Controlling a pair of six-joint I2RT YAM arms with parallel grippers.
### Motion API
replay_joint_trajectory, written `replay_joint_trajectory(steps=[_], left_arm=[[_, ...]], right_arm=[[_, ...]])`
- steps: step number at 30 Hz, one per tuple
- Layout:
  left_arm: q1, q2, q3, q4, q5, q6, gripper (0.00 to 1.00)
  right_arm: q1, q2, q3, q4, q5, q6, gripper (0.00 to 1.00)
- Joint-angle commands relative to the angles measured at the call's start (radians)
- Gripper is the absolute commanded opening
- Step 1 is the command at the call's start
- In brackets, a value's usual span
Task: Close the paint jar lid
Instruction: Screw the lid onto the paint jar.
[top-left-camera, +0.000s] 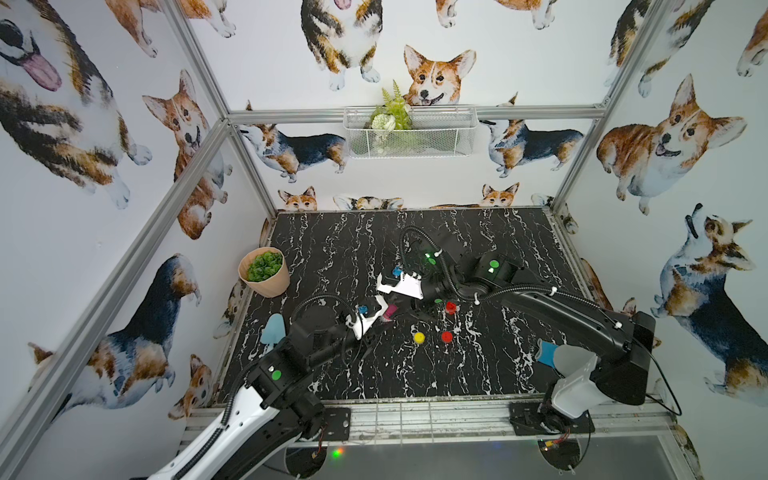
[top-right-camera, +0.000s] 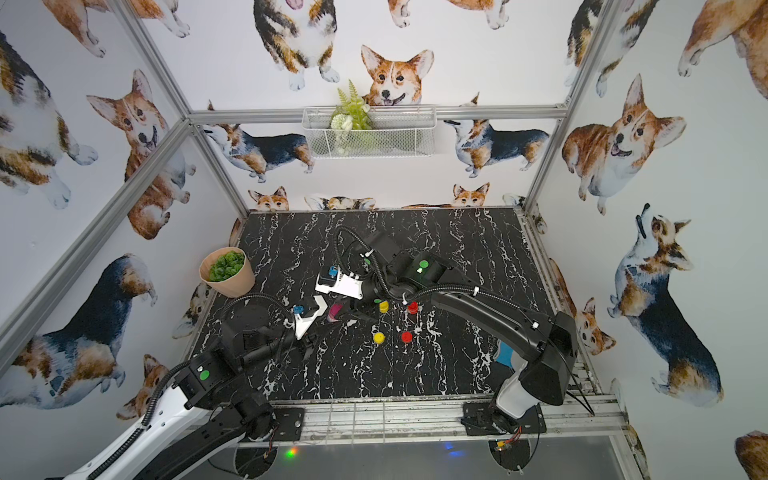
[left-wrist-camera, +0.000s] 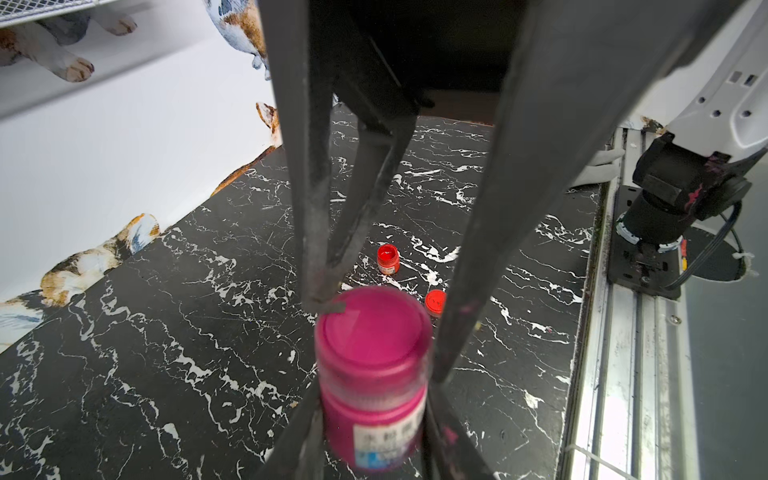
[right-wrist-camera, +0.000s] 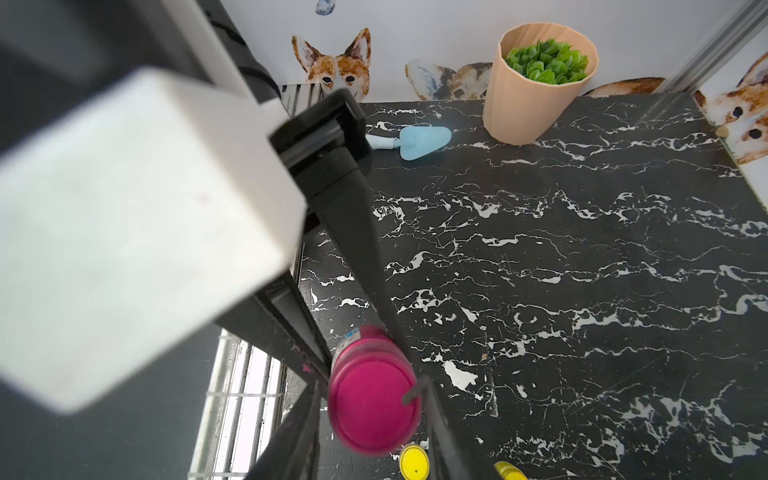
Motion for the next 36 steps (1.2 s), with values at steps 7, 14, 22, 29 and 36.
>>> replay_joint_trajectory(steps=[7,14,22,29,36], left_arm=[[-0.001,-0.003,0.006,0.024,-0.002,0.014,0.34],[0.000,-0.015,0.004,0.031,-0.021,0.015,0.34],[-0.001,-0.057,-0.010,0.078,-0.086,0.023,0.34],[-0.001,-0.086,-0.024,0.132,-0.126,0.038,0.33],[-0.001,-0.111,-0.039,0.165,-0.184,0.043,0.32]], right_arm=[[0.000,-0.003,-0.003,0.042,0.018,0.012,0.39],[0.001,0.013,0.017,0.002,0.001,0.013,0.24],[0.031,0.010,-0.017,0.070,0.093,0.087,0.24],[0.073,0.027,-0.043,0.166,0.207,0.221,0.24],[0.094,0.056,-0.034,0.207,0.294,0.348,0.23]])
